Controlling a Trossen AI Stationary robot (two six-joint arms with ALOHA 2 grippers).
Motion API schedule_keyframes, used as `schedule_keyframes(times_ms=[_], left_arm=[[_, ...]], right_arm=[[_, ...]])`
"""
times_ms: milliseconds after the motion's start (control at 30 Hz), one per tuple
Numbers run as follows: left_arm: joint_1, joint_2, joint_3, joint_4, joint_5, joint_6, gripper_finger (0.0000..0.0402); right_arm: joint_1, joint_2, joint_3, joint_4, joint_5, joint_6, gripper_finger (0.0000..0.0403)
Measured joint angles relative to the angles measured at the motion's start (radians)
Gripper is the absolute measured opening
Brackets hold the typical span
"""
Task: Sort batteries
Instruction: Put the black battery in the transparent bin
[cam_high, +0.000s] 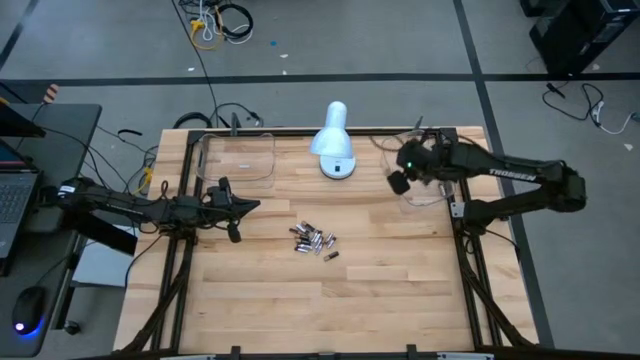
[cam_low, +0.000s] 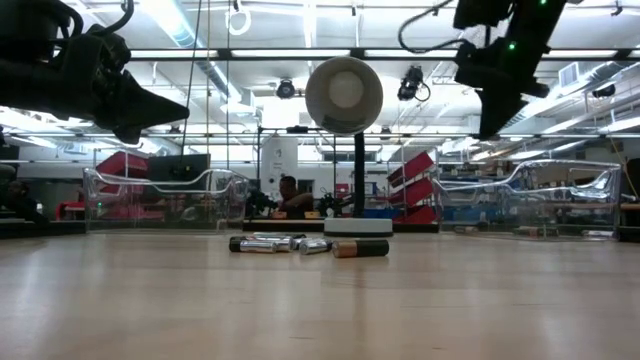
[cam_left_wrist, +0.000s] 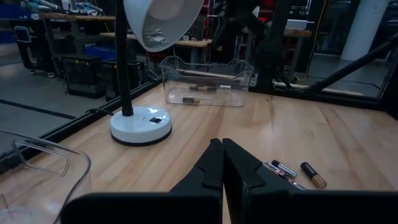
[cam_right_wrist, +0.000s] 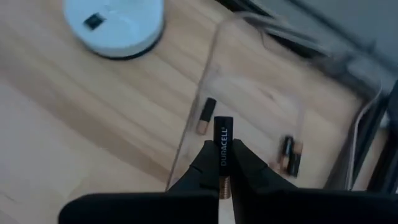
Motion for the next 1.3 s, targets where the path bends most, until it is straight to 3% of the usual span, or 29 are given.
schedule_keyframes(times_ms=[300, 533, 700, 1000, 1133, 1300], left_arm=[[0.0, 0.0, 0.0, 0.0, 0.006, -0.008, 0.0002], [0.0, 0.0, 0.0, -0.008, 0.008, -0.028, 0.0002], [0.0, 0.0, 0.0, -0.021, 0.008, -0.045, 0.0002], [-0.001, 0.0, 0.0, -0.027, 0.047, -0.056, 0.0002], [-0.001, 0.0, 0.0, -0.027, 0.072, -0.057, 0.0002], [-0.001, 0.0, 0.0, -0.021, 0.072, -0.051, 0.0002]], right_arm=[[-0.136, 0.115, 0.0, 0.004, -0.046, 0.083, 0.0014], [-0.146, 0.253, 0.0, 0.006, -0.049, 0.05, 0.0053], [-0.129, 0.278, 0.0, 0.006, -0.02, 0.038, 0.0077], [-0.036, 0.119, 0.0, -0.03, -0.071, 0.036, 0.0071], [0.075, -0.007, 0.0, -0.076, -0.178, 0.04, 0.0061], [0.246, -0.091, 0.002, -0.111, -0.322, 0.161, 0.0043]])
